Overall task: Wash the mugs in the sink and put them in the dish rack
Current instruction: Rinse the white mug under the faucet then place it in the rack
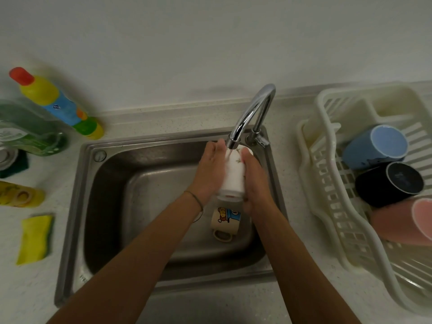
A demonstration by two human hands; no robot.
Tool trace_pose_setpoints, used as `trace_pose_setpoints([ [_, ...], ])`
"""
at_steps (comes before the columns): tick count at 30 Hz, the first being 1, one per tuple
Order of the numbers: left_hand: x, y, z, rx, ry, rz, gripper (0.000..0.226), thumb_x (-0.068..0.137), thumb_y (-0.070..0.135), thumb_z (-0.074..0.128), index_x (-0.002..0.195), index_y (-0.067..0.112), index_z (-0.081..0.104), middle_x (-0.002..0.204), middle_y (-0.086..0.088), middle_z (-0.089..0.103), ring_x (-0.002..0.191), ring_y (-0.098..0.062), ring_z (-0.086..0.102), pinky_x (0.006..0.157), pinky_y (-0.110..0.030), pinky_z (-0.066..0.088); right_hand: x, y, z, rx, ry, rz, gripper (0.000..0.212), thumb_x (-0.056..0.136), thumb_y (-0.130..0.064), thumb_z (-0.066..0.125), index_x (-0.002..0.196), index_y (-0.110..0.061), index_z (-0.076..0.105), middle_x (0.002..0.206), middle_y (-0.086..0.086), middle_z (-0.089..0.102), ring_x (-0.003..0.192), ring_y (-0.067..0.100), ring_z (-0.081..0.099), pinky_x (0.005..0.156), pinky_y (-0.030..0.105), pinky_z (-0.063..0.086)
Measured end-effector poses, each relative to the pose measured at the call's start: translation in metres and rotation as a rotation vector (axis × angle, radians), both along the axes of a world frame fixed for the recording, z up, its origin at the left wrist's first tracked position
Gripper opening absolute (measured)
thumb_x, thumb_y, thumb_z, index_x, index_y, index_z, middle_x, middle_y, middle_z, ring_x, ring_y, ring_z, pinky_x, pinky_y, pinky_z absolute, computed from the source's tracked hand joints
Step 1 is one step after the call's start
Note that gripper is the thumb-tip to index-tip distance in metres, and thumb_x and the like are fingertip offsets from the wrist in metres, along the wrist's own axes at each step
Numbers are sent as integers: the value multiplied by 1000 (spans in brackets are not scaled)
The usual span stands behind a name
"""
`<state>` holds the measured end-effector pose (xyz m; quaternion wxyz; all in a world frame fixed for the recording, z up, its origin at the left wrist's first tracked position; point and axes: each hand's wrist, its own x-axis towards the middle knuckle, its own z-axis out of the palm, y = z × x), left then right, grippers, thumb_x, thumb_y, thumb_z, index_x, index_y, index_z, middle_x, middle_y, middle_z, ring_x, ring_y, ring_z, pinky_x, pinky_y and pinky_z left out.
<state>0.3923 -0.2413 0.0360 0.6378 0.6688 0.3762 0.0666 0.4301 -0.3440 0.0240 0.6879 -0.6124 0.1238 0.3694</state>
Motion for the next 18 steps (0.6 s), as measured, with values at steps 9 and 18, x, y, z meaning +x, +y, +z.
trace_pose_setpoints([
  [9, -7, -10, -3, 100, -24, -40, 26, 103, 48, 39, 109, 27, 53, 112, -8, 60, 95, -24, 63, 82, -46, 57, -1, 0, -2, 71, 171, -23, 52, 94, -60, 55, 124, -20, 66, 113, 16, 74, 104, 36, 72, 88, 56, 58],
  [18, -2, -9, -5, 103, -56, -91, 10, 104, 40, 46, 111, 36, 51, 111, -5, 61, 95, -18, 65, 78, -38, 54, 5, 1, 5, 60, 111, -10, 55, 90, -61, 57, 124, -18, 65, 114, 16, 73, 101, 33, 73, 87, 55, 59],
])
